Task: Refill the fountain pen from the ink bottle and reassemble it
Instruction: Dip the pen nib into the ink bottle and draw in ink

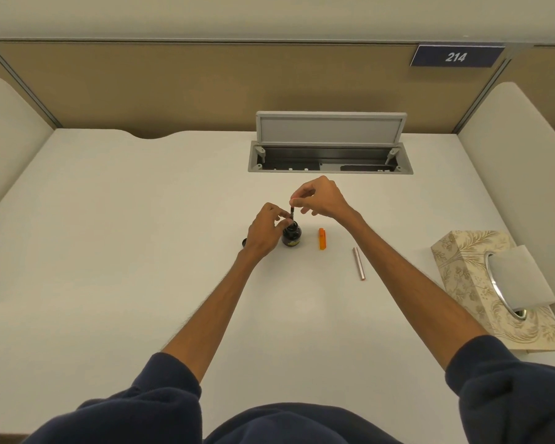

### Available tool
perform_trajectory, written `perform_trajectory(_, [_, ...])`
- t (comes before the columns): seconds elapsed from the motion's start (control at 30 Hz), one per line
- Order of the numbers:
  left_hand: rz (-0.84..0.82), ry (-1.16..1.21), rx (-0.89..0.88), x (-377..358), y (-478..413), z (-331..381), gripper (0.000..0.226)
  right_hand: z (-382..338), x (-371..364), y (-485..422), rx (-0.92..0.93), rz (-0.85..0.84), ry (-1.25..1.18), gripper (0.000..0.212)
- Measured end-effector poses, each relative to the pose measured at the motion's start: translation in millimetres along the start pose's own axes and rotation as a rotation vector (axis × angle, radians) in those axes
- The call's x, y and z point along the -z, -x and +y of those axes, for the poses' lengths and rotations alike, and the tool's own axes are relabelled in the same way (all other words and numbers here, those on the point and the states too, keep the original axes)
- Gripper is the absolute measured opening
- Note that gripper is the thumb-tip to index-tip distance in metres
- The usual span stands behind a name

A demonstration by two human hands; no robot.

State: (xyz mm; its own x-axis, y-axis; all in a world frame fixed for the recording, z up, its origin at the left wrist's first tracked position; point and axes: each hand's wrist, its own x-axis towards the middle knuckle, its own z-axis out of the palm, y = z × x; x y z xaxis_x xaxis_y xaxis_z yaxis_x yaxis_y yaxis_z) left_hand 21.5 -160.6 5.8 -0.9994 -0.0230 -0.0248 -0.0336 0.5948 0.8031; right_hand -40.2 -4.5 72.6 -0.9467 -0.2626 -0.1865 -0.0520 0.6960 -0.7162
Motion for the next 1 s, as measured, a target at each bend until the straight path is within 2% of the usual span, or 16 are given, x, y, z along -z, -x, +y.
perform_trajectory(0.33, [-0.007, -0.005, -0.002, 0.1, 0.7, -0.3, 0.018, -2.2, -2.5, 0.8, 0.052, 0.014, 0.058, 0.023])
perform_trajectory(0.5, [-0.006, -0.009, -0.005, -0.1, 0.1, -0.7, 0.015, -3.6, -6.0, 1.7, 0.082, 0.083, 0.154, 0.02])
perform_trajectory(0.67, [0.001, 0.002, -0.007, -0.7, 0.2, 0.5, 0.014, -3.1, -5.2, 3.3, 0.047, 0.168, 0.221, 0.034])
perform_trajectory(0.8, [0.0, 0.007, -0.004, -0.5, 1.2, 2.1, 0.013, -4.2, -6.2, 5.8, 0.078, 0.168, 0.264, 0.037])
perform_trajectory(1.0, [-0.002, -0.003, 0.0, -0.2, 1.6, 3.7, 0.013, -9.3, -2.1, 8.4, 0.133, 0.142, 0.296, 0.024])
